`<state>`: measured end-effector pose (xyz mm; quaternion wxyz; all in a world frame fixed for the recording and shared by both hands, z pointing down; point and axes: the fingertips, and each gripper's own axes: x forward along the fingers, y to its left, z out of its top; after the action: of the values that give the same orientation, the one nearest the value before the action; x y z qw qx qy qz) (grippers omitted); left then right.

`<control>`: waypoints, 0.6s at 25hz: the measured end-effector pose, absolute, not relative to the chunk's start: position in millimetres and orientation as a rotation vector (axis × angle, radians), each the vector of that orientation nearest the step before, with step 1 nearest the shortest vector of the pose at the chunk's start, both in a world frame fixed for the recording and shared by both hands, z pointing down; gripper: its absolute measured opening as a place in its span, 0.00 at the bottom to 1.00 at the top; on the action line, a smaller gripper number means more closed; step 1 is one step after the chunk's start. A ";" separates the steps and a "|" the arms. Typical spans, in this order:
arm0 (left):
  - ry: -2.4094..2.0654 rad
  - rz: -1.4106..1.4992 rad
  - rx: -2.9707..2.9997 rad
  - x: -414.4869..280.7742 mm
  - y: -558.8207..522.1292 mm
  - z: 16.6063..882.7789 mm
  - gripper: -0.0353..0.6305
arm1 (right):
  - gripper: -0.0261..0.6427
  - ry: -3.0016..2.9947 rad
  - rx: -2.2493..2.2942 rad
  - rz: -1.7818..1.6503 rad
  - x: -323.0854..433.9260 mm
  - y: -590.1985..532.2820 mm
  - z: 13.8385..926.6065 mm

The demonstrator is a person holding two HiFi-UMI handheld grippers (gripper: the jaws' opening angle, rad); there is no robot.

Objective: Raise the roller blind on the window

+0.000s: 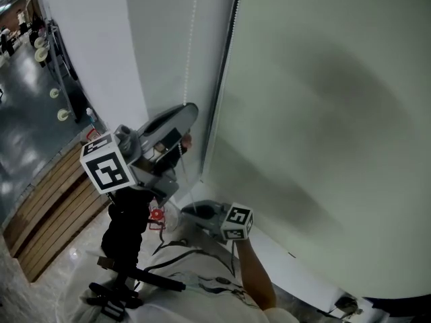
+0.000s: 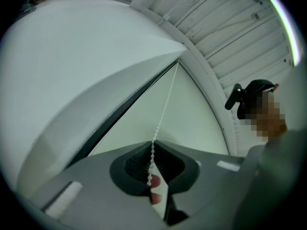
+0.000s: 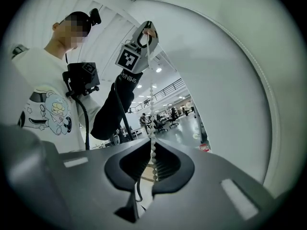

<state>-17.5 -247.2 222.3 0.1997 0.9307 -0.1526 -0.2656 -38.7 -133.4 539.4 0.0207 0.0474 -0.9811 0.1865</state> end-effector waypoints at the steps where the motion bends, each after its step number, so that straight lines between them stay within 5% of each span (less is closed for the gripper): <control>1: -0.429 -0.737 2.599 -17.6 -248.0 223.1 0.07 | 0.06 -3.042 0.149 0.577 -38.3 -133.7 539.8; 15: -0.466 -0.574 2.437 -8.1 -266.4 304.2 0.07 | 0.08 -3.009 0.186 0.674 -34.6 -137.2 557.4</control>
<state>-8.1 -266.4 304.2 0.2933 0.9148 -0.1751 -0.2154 -34.6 -137.2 557.4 0.0263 0.0601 -0.9737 0.2180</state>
